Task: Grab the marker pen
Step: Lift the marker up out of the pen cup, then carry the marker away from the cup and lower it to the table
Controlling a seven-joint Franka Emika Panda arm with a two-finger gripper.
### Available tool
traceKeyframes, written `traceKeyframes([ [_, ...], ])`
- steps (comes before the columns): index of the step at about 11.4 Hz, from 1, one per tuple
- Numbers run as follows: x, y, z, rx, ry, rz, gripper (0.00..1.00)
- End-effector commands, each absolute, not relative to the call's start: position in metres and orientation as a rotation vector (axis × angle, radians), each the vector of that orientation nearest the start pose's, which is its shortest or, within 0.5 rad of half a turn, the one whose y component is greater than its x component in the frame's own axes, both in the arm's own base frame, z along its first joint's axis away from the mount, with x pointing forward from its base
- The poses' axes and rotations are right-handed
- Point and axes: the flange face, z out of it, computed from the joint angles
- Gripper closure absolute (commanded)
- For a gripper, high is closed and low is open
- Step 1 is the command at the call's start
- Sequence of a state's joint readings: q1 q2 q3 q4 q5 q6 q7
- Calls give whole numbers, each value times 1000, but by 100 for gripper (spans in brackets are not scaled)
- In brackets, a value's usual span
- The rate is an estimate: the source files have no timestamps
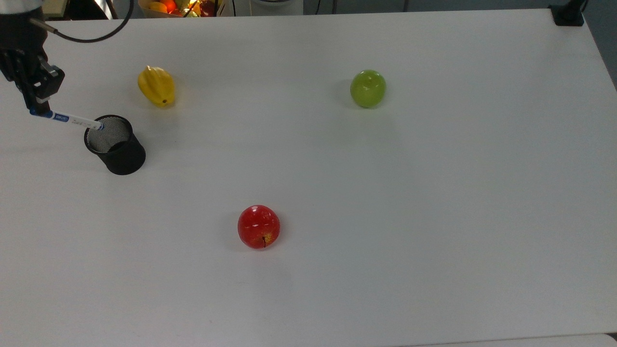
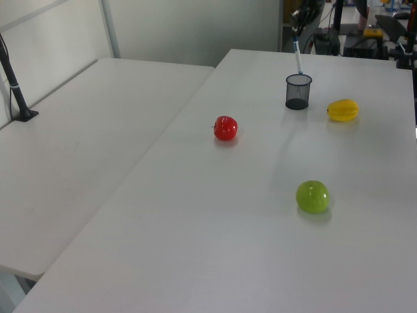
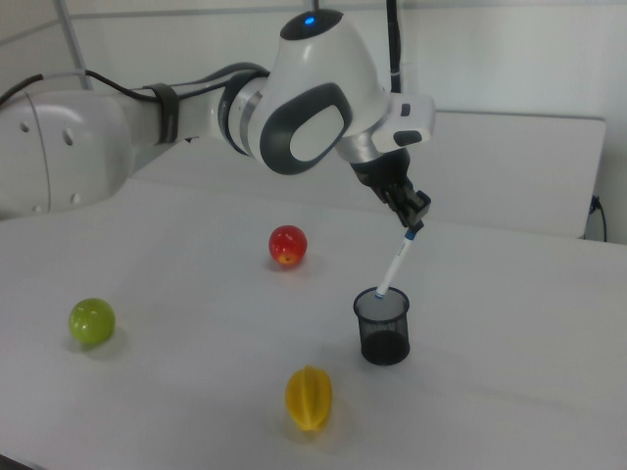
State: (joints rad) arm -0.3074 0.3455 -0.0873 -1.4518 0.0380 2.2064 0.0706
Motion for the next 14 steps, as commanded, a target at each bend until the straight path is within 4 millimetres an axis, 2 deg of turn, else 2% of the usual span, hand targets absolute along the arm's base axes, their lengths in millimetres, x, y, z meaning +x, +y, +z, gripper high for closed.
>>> traceKeyframes([
  [1, 628, -238, 550, -3028, 708, -466, 95],
  [5, 611, -210, 557, -3012, 597, -230, 95],
  [9, 606, -153, 550, -3018, 366, 15, 95],
  [11, 609, -118, 542, -3022, 265, 107, 95],
  [12, 610, -103, 537, -3021, 224, 145, 95],
  [14, 611, -59, 516, -3028, 105, 288, 95],
])
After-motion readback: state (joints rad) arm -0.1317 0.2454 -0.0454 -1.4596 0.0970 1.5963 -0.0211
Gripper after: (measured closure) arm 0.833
